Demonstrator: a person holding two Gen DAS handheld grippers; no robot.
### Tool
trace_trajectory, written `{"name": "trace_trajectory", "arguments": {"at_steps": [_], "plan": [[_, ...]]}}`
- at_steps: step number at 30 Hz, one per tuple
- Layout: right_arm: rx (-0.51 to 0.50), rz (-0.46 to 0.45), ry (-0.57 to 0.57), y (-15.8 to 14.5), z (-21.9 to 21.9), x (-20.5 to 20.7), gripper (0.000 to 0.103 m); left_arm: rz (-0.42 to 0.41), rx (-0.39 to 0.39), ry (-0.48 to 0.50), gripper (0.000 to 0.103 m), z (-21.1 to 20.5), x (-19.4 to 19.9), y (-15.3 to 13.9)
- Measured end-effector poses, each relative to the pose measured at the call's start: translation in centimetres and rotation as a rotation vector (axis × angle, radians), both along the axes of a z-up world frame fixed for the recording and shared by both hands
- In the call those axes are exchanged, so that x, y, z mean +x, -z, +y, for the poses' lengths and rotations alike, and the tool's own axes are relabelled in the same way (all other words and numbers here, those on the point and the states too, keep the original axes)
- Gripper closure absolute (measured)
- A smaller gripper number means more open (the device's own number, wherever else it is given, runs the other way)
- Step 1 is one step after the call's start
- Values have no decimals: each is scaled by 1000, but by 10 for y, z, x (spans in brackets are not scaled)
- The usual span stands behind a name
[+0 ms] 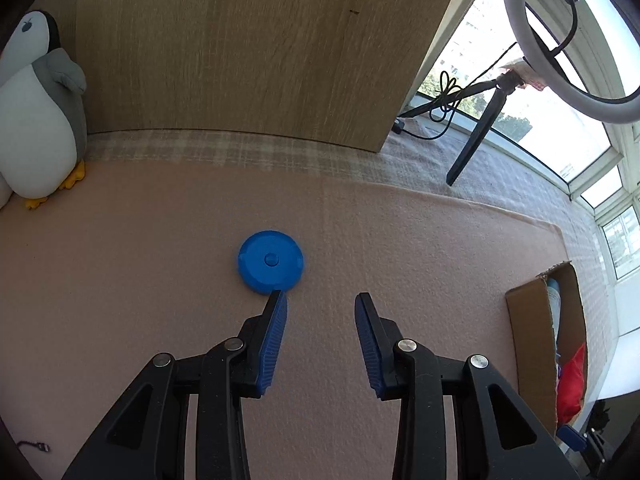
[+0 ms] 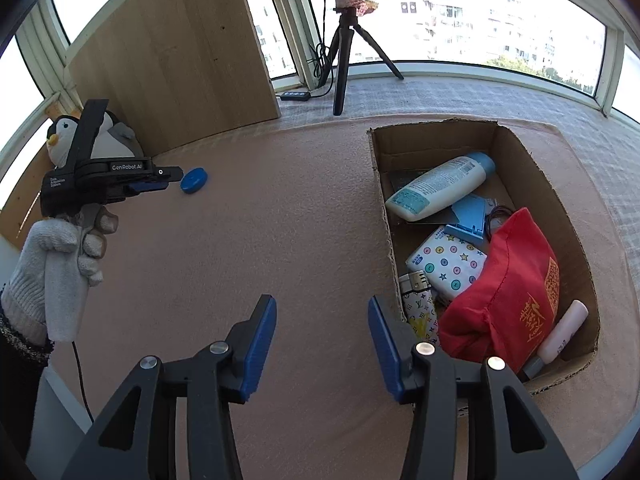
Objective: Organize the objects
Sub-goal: 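Move the left tool to the blue round tape measure, then close the left tool on the blue tape measure and lift it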
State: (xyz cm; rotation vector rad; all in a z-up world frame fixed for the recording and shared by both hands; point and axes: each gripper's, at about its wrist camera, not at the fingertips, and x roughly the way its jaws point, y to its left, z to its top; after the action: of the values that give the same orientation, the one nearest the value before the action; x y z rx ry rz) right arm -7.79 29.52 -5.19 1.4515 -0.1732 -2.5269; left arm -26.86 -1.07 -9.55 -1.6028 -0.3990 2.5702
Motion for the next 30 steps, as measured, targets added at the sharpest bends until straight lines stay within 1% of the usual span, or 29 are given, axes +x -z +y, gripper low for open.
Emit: {"name": "trace_trajectory", "arguments": {"at_steps": [2,5,10,16,19,24,30], "plan": [[-2,-12,1,4,-1,4,59,-11,-12,-18,66,-8,-15,4],[-4,-30,10,10,0,10,59,-30,0,-46,66,-20,-35,13],[-16,-56,44,18,8,16,59,-51,0,-69,66,-20,-53,30],[-24,-77,72,24,15,24,59,-50,-16,-79,66,-14,-65,40],[-8,-77,72,23,11,24,59,-46,-48,-63,66,-8,-69,42],[-15,-81,65,23,7,22,59,-49,-101,-59,66,-5,-76,47],[-13,-82,48,23,1,21,59,-60,-100,-48,66,-3,-76,58]]}}
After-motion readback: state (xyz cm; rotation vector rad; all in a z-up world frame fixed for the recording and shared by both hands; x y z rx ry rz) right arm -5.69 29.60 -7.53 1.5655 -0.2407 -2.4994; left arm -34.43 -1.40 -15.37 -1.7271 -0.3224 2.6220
